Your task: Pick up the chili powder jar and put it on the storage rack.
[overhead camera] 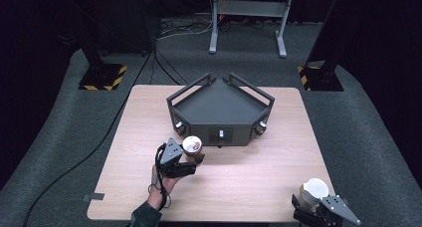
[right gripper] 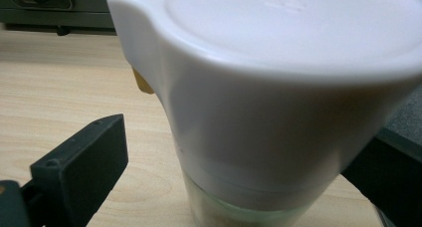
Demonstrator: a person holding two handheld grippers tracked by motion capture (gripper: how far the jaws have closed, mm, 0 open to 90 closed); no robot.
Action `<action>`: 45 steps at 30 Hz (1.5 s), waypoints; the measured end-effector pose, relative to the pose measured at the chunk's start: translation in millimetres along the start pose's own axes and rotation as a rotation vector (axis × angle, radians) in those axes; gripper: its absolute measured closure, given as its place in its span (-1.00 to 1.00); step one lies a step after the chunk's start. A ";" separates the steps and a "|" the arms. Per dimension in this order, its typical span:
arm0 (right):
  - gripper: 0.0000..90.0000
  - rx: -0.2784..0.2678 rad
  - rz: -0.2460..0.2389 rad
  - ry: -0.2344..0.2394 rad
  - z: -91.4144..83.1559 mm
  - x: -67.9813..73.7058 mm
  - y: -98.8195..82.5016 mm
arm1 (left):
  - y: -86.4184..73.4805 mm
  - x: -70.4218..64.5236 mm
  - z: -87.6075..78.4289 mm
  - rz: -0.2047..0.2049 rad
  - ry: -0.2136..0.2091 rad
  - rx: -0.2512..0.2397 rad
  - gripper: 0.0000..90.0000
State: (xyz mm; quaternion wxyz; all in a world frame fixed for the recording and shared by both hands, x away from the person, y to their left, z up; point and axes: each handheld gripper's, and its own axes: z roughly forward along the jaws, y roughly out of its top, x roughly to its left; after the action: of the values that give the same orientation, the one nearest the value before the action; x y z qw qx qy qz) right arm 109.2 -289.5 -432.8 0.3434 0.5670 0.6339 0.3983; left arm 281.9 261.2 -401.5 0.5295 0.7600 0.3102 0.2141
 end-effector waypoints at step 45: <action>-1.00 -0.006 -0.004 -0.010 -3.0 0.3 3.3 | 30.1 17.7 9.6 0.017 -0.031 -0.014 -0.29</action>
State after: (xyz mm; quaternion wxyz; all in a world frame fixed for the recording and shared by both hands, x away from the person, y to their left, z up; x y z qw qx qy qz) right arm 107.9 -289.4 -428.6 0.3491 0.5667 0.6320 0.3970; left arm 308.3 259.7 -376.7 0.5377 0.7622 0.2939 0.2089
